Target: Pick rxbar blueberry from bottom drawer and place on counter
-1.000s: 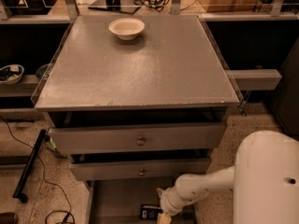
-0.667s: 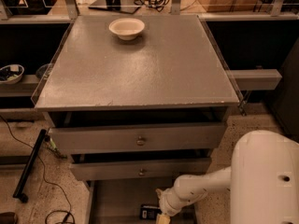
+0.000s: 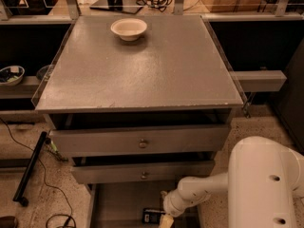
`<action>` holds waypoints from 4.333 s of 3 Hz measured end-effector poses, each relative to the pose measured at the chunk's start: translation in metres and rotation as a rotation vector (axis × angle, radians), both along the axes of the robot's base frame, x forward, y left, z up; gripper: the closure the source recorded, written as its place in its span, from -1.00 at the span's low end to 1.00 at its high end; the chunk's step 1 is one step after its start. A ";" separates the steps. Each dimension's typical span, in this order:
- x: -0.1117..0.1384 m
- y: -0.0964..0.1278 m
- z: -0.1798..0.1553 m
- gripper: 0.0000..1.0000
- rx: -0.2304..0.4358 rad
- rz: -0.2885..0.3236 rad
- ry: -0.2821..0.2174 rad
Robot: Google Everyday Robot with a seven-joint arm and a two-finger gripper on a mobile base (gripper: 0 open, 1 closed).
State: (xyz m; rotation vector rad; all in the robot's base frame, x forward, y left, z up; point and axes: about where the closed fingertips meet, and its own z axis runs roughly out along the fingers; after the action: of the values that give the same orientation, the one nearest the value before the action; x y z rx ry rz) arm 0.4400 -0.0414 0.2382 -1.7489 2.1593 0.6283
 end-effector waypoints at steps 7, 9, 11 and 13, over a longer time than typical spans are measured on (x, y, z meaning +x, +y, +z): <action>0.018 0.024 -0.104 -1.00 0.134 -0.087 0.102; 0.008 0.028 -0.115 -1.00 0.134 -0.087 0.139; 0.008 0.028 -0.111 -0.62 0.134 -0.087 0.140; 0.008 0.028 -0.111 0.31 0.134 -0.087 0.140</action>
Offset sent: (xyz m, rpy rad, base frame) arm 0.0341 0.0140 -0.0222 0.0647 -0.0254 -0.0163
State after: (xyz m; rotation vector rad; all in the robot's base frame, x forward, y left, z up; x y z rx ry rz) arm 0.4481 -0.0135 0.1275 -1.5765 2.2142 0.8751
